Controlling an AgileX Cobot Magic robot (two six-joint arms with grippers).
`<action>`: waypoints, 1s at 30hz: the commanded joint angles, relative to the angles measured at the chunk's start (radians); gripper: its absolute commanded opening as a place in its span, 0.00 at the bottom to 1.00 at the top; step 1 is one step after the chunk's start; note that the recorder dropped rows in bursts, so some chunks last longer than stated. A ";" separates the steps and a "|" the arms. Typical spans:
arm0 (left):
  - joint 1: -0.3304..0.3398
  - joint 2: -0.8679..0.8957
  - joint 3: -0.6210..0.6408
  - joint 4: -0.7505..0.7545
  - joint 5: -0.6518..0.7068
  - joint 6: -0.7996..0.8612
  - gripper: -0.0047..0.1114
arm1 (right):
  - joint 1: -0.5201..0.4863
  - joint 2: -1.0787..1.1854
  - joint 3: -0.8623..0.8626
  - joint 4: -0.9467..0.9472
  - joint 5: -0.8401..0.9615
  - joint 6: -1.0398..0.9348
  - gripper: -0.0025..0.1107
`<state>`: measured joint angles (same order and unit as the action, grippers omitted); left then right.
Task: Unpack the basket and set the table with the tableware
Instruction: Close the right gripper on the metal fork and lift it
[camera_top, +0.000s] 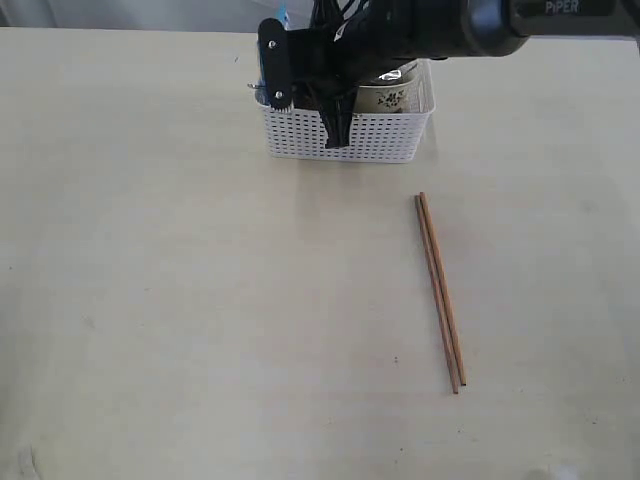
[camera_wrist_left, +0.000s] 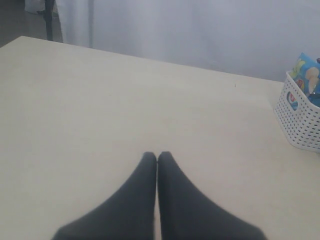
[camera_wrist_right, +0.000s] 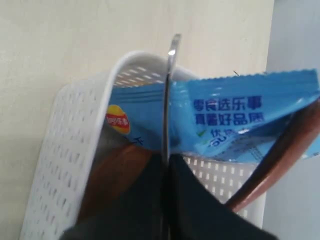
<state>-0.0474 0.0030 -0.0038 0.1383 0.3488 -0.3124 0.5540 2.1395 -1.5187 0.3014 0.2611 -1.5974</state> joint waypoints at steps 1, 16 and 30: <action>0.003 -0.003 0.004 -0.011 -0.001 0.001 0.04 | 0.019 -0.021 -0.004 0.004 -0.001 0.004 0.04; 0.003 -0.003 0.004 -0.011 -0.001 0.001 0.04 | 0.041 -0.063 -0.004 0.004 -0.021 0.080 0.02; 0.003 -0.003 0.004 -0.011 -0.001 0.001 0.04 | 0.041 -0.287 -0.004 -0.015 0.207 0.890 0.02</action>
<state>-0.0474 0.0030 -0.0038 0.1383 0.3488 -0.3124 0.5957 1.8862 -1.5187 0.2994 0.4071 -0.8539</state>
